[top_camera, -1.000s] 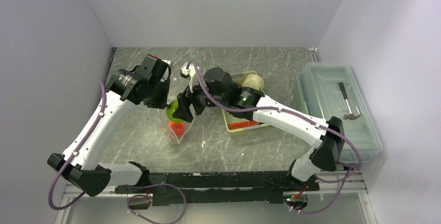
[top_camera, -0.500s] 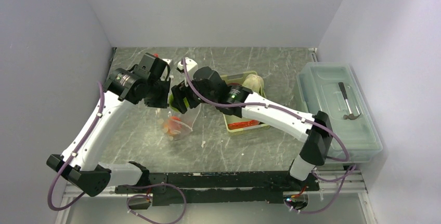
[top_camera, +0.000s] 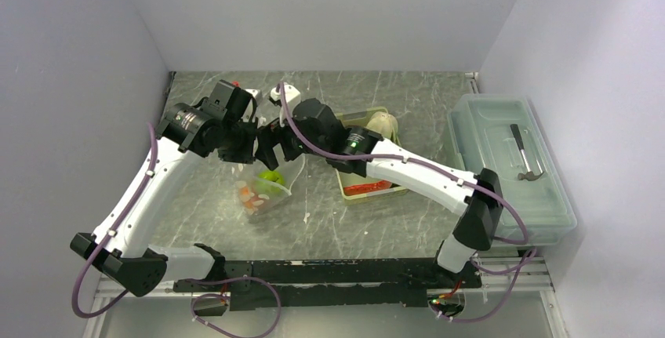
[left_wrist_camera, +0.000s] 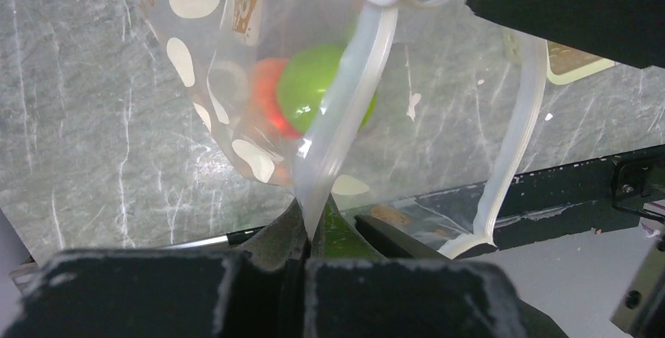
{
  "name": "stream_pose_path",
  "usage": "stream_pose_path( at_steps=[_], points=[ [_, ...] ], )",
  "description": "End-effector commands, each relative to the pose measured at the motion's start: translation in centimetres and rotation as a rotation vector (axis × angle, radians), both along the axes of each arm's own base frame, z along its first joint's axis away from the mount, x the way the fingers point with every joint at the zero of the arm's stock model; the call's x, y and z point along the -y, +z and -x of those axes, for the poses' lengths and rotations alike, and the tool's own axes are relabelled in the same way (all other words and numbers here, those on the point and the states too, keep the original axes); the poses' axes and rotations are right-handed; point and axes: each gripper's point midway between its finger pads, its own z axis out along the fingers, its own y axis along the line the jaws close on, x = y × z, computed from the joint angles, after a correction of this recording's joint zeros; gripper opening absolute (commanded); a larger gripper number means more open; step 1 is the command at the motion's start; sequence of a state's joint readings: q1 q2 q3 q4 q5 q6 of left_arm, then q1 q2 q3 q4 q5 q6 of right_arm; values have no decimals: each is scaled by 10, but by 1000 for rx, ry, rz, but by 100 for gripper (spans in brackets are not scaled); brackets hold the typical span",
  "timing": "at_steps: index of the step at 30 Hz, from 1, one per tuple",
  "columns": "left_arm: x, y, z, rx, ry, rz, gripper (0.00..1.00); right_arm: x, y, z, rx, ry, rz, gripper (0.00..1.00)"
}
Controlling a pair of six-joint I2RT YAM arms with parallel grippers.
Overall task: Place the food in the zip-top bag and seal the zipper
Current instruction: Place the fake fruit in the zipper food storage bag, then adjust the zipper food storage bag at the center of the board.
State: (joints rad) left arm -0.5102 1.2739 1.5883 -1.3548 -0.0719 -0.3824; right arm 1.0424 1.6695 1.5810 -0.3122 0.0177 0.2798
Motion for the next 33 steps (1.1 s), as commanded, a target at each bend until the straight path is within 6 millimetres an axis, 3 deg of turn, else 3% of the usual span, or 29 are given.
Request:
stream_pose_path(
  at_steps=[1, 10, 15, 22, 29, 33],
  points=[
    [5, 9, -2, 29, -1, 35, 0, 13, 54, 11, 59, 7, -122, 96],
    [4, 7, -4, 24, 15, 27, 0, 43, 71, 35, 67, 42, -136, 93],
    [6, 9, -5, 26, 17, 37, 0, 68, 69, 40, 67, -6, -113, 91],
    [7, 8, -5, 23, 10, 37, 0, 84, 45, 55, 8, 10, -58, 87],
    [6, 8, -8, 29, 22, 32, 0, 84, 16, 87, -95, 124, -20, 83],
    [7, 9, -8, 32, 26, 42, 0, 83, 2, 94, -144, 111, -16, 83]
  ],
)
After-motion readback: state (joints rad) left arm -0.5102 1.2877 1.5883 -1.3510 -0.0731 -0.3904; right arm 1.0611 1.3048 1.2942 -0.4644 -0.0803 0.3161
